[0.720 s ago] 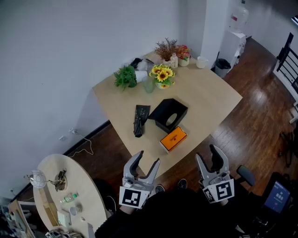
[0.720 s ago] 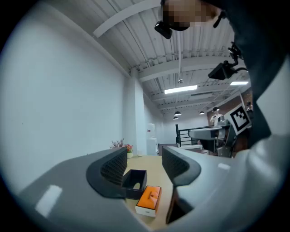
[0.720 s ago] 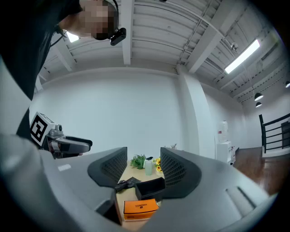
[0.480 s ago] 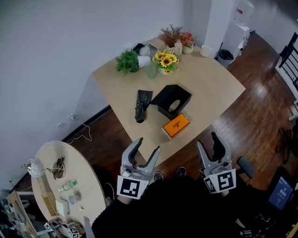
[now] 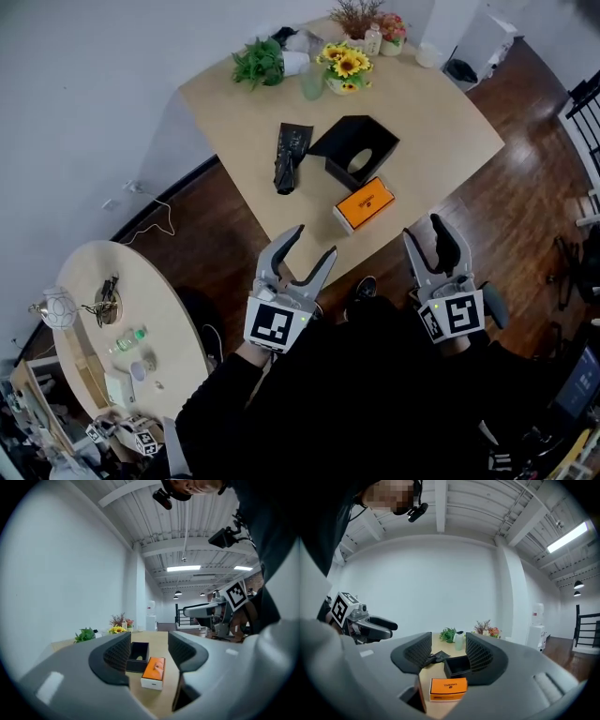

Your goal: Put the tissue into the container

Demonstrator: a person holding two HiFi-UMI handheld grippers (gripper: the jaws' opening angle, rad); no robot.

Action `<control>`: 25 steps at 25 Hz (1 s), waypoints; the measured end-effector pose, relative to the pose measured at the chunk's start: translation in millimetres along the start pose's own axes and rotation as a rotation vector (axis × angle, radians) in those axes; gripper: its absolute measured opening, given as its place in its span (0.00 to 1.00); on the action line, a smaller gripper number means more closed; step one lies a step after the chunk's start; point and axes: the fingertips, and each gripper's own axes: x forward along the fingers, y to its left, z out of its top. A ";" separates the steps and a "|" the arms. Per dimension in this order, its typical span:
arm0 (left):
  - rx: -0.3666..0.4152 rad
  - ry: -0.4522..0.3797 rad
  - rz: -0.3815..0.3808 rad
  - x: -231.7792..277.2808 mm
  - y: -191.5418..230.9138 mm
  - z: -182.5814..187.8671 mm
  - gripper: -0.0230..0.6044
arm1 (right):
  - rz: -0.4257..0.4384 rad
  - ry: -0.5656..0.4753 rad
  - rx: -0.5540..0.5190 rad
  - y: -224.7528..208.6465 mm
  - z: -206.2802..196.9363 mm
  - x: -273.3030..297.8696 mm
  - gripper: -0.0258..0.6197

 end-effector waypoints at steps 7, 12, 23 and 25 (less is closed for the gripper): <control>-0.043 0.137 0.018 49.6 -7.9 -50.0 0.49 | 0.083 0.076 0.004 -35.2 -54.7 35.5 0.40; -0.087 0.268 0.109 85.1 -6.8 -92.1 0.54 | 0.216 0.162 -0.024 -65.3 -107.0 66.1 0.40; -0.178 0.438 0.278 123.4 -23.3 -147.3 0.54 | 0.491 0.284 -0.042 -90.5 -174.9 101.5 0.40; -0.179 0.457 0.301 124.7 -25.4 -151.2 0.54 | 0.521 0.291 -0.034 -90.2 -180.9 103.1 0.40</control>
